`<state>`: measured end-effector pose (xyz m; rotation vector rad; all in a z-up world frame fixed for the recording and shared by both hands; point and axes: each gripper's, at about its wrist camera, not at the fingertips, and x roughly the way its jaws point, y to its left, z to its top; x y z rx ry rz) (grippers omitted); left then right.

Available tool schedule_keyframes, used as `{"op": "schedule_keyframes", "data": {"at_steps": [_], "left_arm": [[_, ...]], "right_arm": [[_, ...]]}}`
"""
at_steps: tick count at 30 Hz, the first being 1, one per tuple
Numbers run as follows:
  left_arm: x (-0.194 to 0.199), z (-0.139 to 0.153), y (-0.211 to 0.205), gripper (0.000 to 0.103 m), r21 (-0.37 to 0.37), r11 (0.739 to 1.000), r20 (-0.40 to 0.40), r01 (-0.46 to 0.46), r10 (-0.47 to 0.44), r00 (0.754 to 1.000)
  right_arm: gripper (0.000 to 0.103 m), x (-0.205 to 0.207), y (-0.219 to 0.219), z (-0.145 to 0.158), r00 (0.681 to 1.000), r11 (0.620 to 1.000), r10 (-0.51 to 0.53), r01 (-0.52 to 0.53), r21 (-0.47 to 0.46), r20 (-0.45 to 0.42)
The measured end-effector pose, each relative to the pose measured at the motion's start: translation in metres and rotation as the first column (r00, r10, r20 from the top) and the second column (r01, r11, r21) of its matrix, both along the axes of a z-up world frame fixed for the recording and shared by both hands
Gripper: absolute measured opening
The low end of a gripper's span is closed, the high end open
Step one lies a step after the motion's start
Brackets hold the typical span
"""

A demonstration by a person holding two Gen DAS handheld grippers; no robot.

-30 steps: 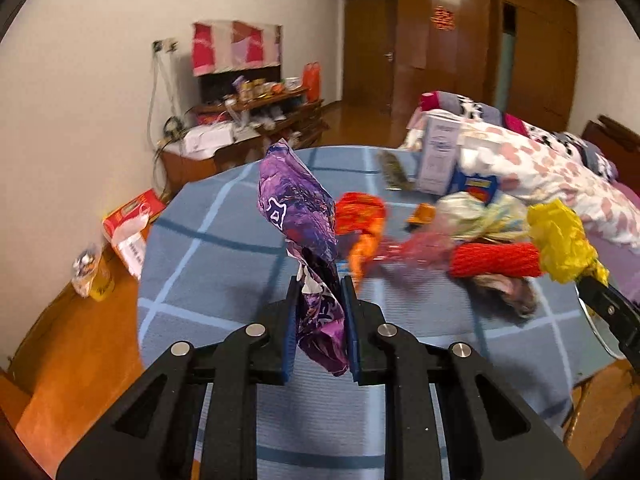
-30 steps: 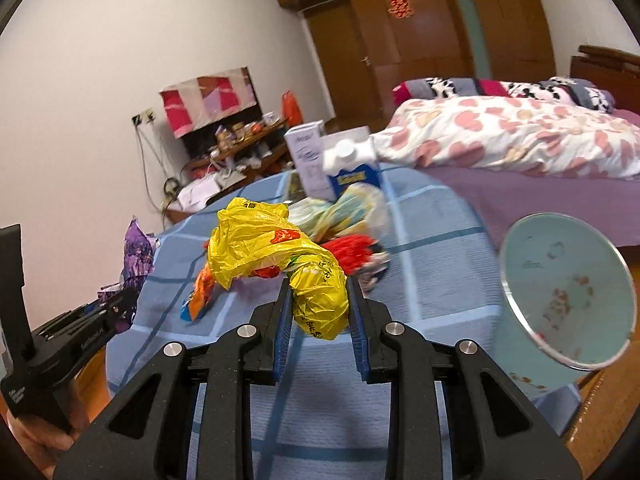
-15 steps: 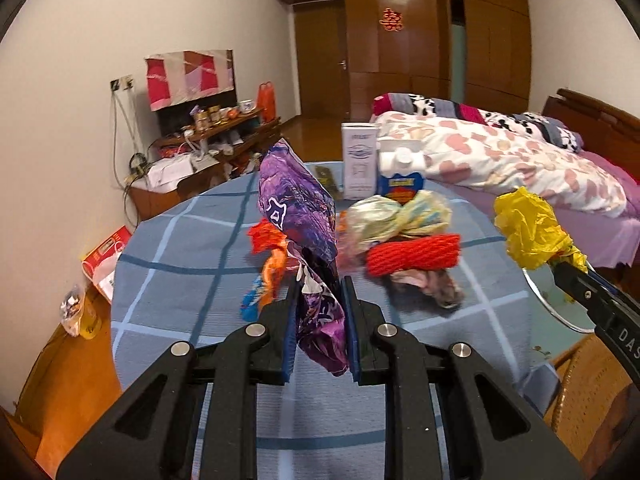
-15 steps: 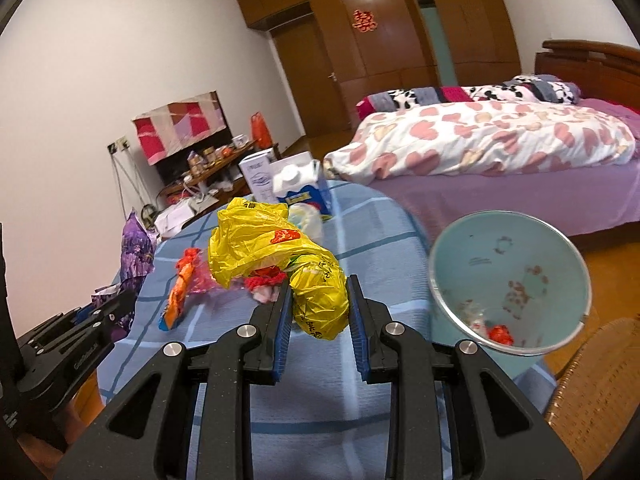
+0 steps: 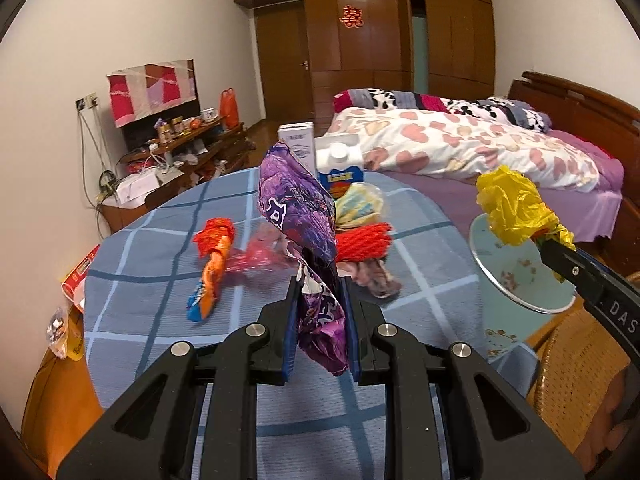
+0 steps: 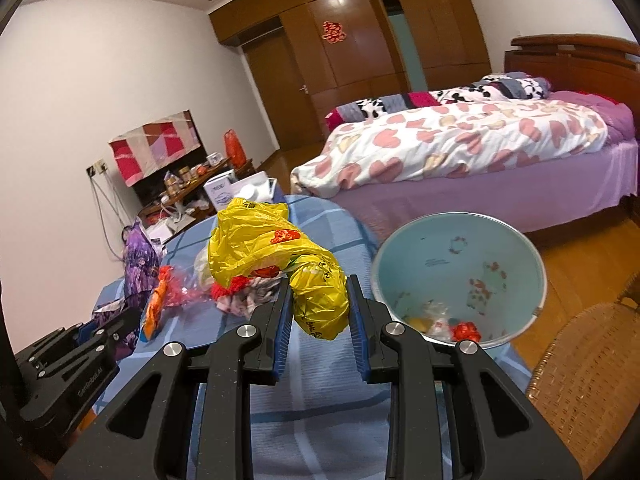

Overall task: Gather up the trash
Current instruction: 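Carry both items over the blue wastebasket and open both tools to drop them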

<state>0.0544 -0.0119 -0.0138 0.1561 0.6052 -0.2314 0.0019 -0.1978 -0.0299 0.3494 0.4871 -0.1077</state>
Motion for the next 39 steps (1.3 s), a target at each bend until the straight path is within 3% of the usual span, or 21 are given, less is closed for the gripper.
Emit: {"op": "schedule_keyframes", "data": {"at_steps": [39], "left_arm": [[0.005,-0.013,-0.078,0.020,0.022,0.983,-0.052,0.184,-0.183,0.982]], "right_arm": [[0.027,-0.018,-0.066,-0.015,0.978,0.978,-0.208,0.208,0.022,-0.028]]}}
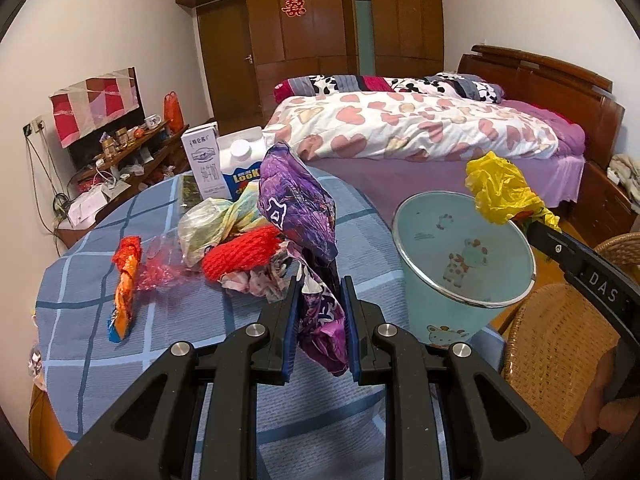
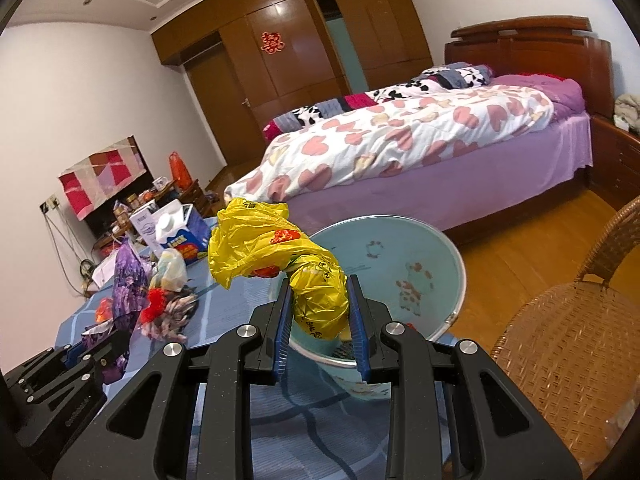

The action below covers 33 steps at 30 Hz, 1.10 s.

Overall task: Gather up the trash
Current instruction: 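Carry both items over the blue wastebasket and open both tools to drop them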

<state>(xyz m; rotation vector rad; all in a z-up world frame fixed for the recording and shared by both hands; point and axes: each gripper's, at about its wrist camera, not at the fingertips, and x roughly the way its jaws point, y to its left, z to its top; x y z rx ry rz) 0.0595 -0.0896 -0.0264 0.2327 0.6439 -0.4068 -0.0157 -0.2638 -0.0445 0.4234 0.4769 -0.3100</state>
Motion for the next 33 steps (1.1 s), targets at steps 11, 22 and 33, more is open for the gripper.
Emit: {"op": "schedule_keyframes", "data": {"at_steps": [11,22,33], "left_arm": [[0.002,-0.005,-0.026,0.020,0.002,0.998,-0.029,0.071,-0.070,0.997],[0.003,-0.019,-0.073,0.020,-0.015,0.980,-0.084,0.199,-0.200,0.976],[0.007,-0.039,-0.114,0.020,-0.005,0.958,-0.120,0.287,-0.285,0.951]], "right_arm": [[0.027,-0.003,-0.022,-0.005,0.997,0.997,-0.083,0.083,-0.003,-0.009],[0.027,-0.001,-0.051,-0.022,0.979,0.981,-0.194,0.193,-0.033,-0.060],[0.028,0.006,-0.076,-0.041,0.962,0.967,-0.253,0.251,-0.032,-0.106]]}}
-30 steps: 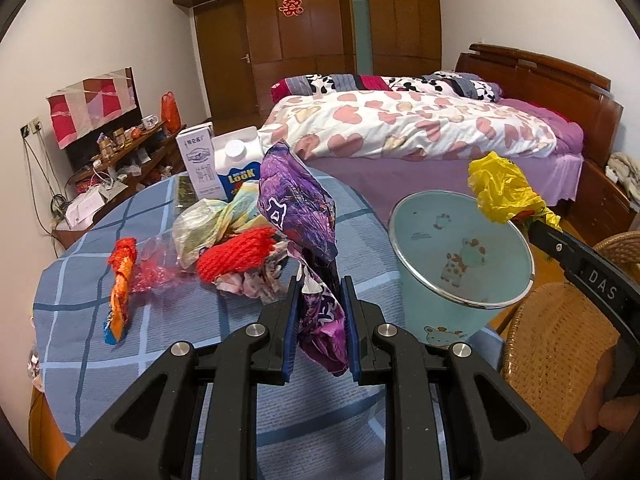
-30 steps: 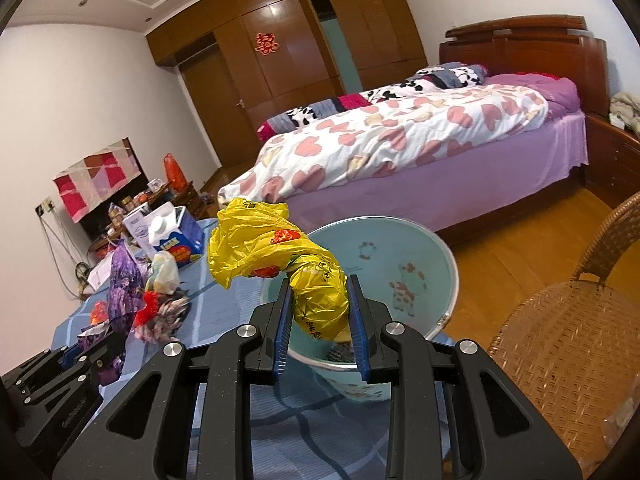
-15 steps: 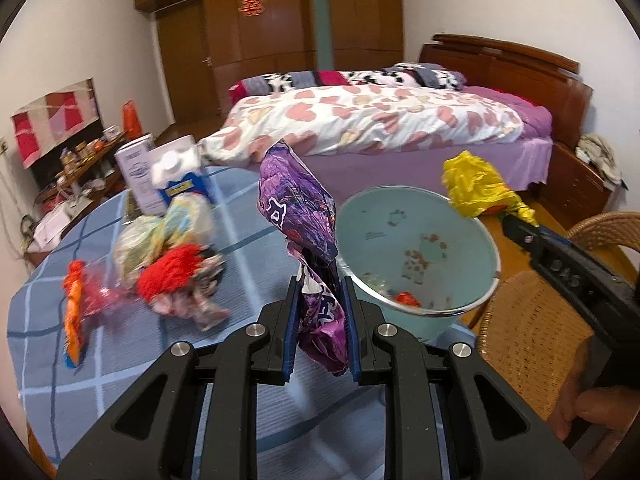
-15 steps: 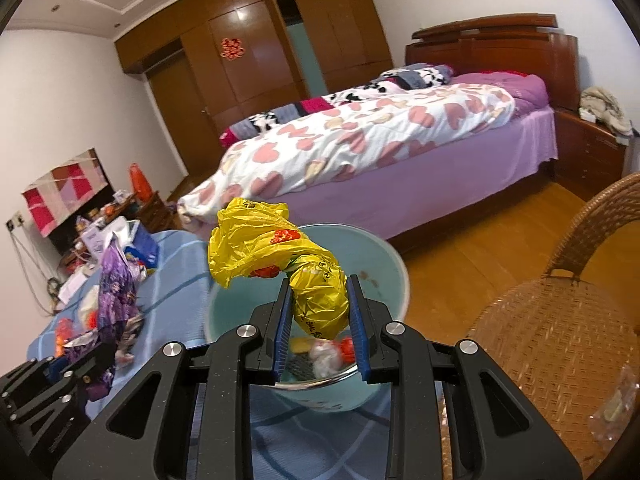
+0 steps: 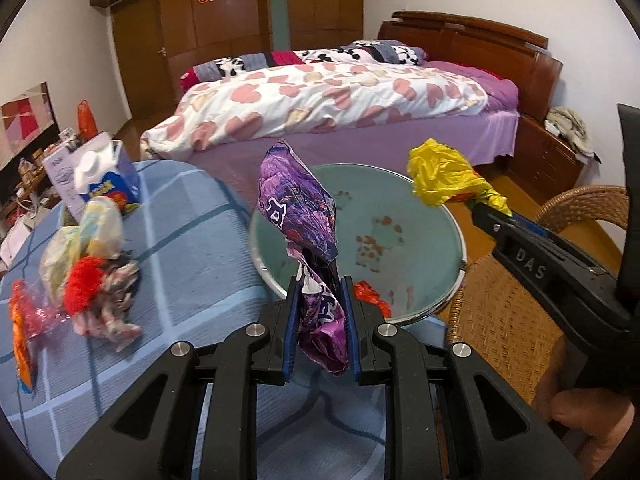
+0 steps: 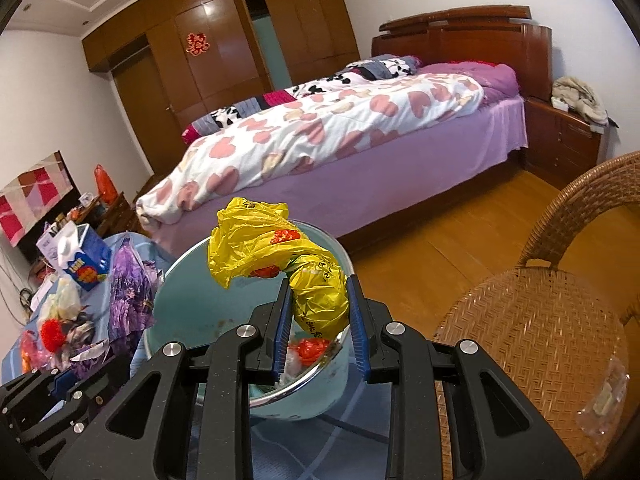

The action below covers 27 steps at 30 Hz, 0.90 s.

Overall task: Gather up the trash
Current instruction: 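Carry both items over the blue wastebasket and open both tools to drop them, then move both open tools back over the trash on the table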

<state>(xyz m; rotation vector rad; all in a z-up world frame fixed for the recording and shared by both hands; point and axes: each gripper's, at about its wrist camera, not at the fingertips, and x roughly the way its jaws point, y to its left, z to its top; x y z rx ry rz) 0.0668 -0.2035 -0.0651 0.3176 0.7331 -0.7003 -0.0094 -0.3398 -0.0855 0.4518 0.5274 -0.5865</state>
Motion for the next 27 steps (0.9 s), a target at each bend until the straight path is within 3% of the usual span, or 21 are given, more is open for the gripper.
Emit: {"op": "schedule_keyframes", "data": {"at_steps": [10,14,19,22,27], "left_arm": [[0.016,-0.013,-0.024,0.025,0.013,0.999,-0.022,0.036,-0.036,0.999],[0.020,-0.017,-0.020,0.046,0.023,1.000,-0.025,0.012,-0.011,1.000],[0.019,-0.012,-0.011,0.057,0.038,0.999,0.011,-0.030,0.030,0.999],[0.019,-0.009,-0.002,0.062,0.050,0.997,0.026,-0.064,0.063,0.998],[0.023,-0.006,0.016,0.065,0.058,0.990,0.038,-0.128,0.126,0.991]], "right_arm": [[0.028,0.008,-0.017,-0.014,1.000,0.999,0.008,-0.007,0.048,-0.022],[0.029,0.011,-0.020,-0.018,1.000,0.997,0.011,-0.010,0.071,-0.021],[0.032,0.017,-0.021,-0.021,0.999,0.996,0.032,-0.030,0.090,-0.022],[0.049,0.020,-0.019,-0.022,0.998,0.993,0.064,-0.063,0.095,-0.007],[0.050,0.014,-0.012,-0.016,0.998,0.994,0.060,-0.061,0.092,0.019]]}}
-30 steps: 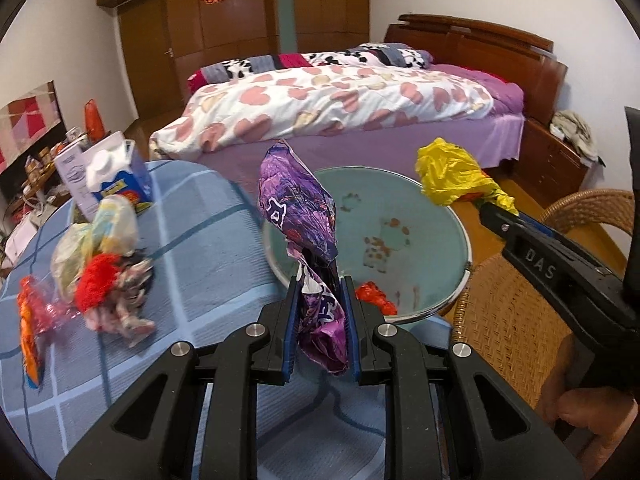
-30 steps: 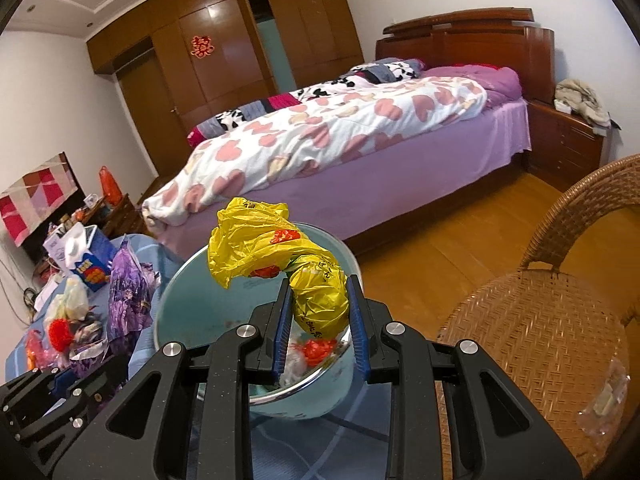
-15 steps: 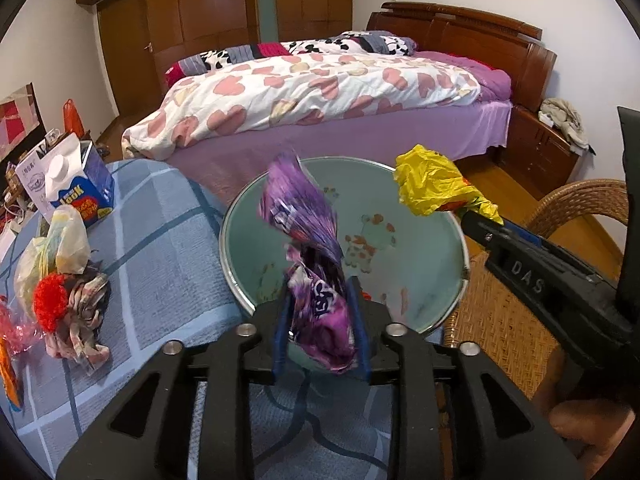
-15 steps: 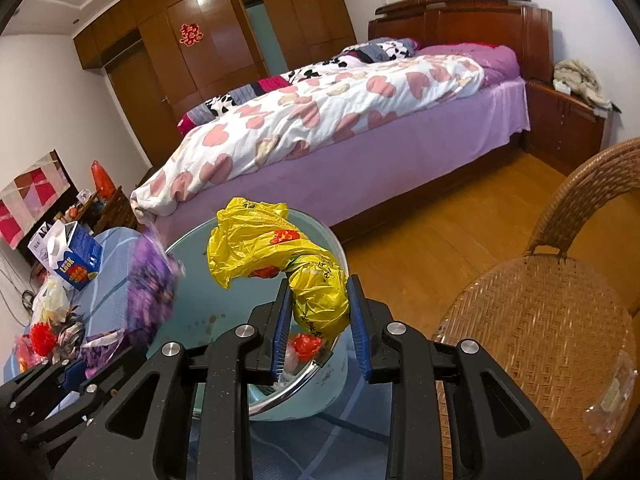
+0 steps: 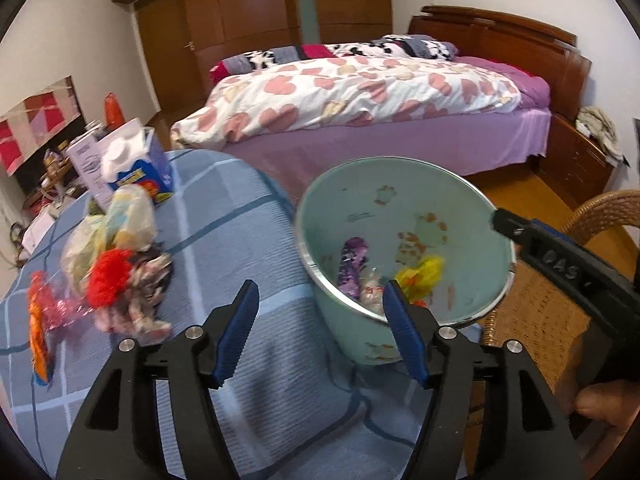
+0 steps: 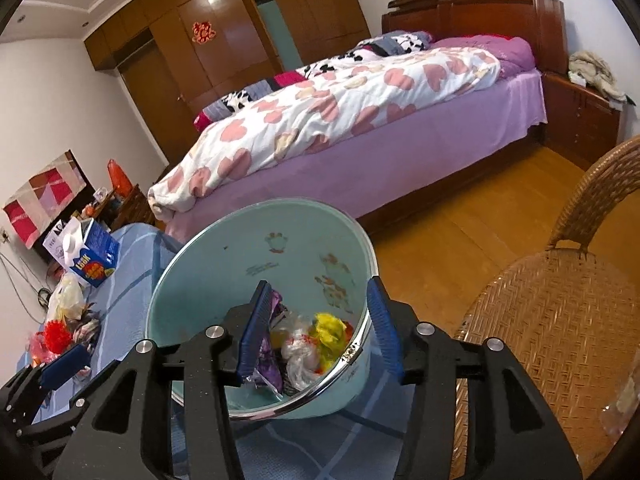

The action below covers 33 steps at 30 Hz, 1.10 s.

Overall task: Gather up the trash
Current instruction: 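Move both open tools back over the trash on the table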

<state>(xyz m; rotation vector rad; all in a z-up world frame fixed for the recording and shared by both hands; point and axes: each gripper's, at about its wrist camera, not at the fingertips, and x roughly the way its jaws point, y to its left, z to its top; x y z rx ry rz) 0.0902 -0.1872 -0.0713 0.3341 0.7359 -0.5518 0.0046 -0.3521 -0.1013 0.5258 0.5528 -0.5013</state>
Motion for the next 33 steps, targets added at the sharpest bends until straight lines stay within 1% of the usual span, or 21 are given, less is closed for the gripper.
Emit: {"op": "schedule_keyframes", "data": {"at_steps": [3,7,9,11,16,21,25,29,33], "left_arm": [[-0.001,0.005,0.011,0.067,-0.002,1.000,0.022,-0.026,0.026,0.999],[-0.007,0.014,0.027,0.071,-0.016,0.998,0.048,-0.058,0.059,0.997],[-0.009,0.016,0.035,0.073,-0.020,0.997,0.052,-0.077,0.078,0.996],[-0.010,0.018,0.042,0.075,-0.023,0.996,0.052,-0.091,0.093,0.994],[-0.008,0.016,0.068,0.075,-0.033,0.989,0.029,-0.141,0.142,0.989],[-0.007,0.011,0.099,0.075,-0.029,0.982,0.014,-0.186,0.186,0.982],[-0.006,0.006,0.123,0.075,-0.025,0.974,-0.003,-0.226,0.226,0.974],[-0.007,0.004,0.149,0.075,-0.022,0.964,0.013,-0.264,0.264,0.964],[0.000,0.001,0.184,0.075,-0.036,0.943,-0.004,-0.330,0.330,0.944]], "right_arm": [[0.050,-0.006,0.004,0.007,1.000,1.000,-0.006,0.006,-0.005,0.023],[0.050,-0.011,0.017,0.019,0.999,0.999,0.009,-0.007,-0.044,0.045],[0.052,-0.011,0.026,0.025,0.998,0.998,0.028,-0.025,-0.066,0.053],[0.058,-0.012,0.036,0.030,0.997,0.995,0.052,-0.047,-0.093,0.059],[0.060,-0.010,0.059,0.039,0.993,0.983,0.105,-0.095,-0.154,0.054],[0.064,-0.005,0.078,0.039,0.987,0.976,0.153,-0.145,-0.162,0.040],[0.067,0.004,0.101,0.038,0.974,0.961,0.224,-0.217,-0.174,0.020],[0.067,0.015,0.120,0.037,0.960,0.946,0.279,-0.274,-0.175,0.005],[0.067,0.024,0.139,0.037,0.943,0.926,0.334,-0.329,-0.185,-0.004]]}}
